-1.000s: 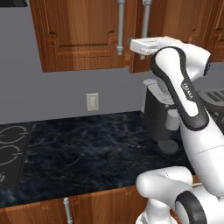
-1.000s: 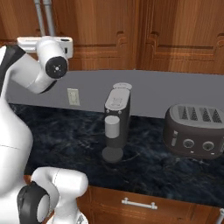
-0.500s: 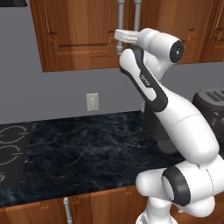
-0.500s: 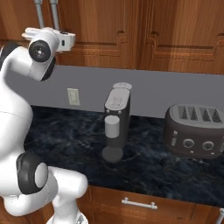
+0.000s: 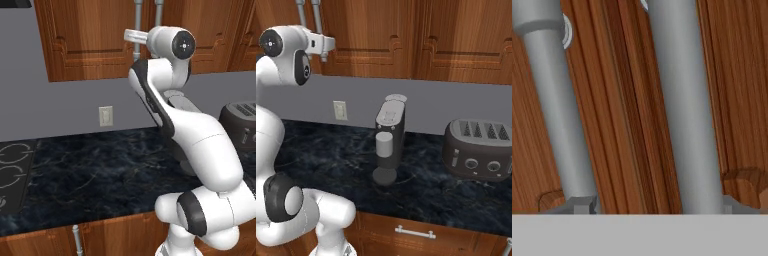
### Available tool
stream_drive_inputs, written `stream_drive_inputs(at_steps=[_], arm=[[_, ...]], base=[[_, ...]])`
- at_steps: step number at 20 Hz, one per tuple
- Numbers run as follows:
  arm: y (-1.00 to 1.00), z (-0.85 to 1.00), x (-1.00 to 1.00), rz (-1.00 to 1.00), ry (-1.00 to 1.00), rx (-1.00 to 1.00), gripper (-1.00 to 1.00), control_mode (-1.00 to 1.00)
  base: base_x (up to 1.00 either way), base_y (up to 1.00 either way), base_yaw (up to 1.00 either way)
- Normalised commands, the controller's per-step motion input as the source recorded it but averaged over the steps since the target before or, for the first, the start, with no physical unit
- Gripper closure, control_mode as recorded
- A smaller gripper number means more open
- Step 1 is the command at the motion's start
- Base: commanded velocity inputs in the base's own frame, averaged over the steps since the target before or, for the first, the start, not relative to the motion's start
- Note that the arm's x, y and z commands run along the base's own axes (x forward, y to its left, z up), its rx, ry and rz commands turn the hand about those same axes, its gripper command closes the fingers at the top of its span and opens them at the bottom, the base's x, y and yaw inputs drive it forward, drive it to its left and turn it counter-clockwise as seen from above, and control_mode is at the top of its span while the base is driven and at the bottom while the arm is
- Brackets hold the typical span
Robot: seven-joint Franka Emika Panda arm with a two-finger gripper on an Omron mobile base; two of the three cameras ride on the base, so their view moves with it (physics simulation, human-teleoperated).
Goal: Open the cabinet and move the ladle to the pot. Then close the cabinet.
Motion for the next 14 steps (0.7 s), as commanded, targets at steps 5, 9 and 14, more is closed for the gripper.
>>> stream_drive_inputs(at_steps=[5, 9, 14], arm=[[-0.28, 0.1, 0.17, -0.08, 0.02, 0.0, -1.0, -1.0], [-0.3, 0.01, 0.61, -0.03, 0.0, 0.0, -1.0, -1.0], [-0.21, -0.02, 1.0, 0.08, 0.1, 0.11, -1.0, -1.0]], base=[[0.0, 0.0, 0.0], [0.0, 0.0, 0.0], [0.0, 0.0, 0.0]])
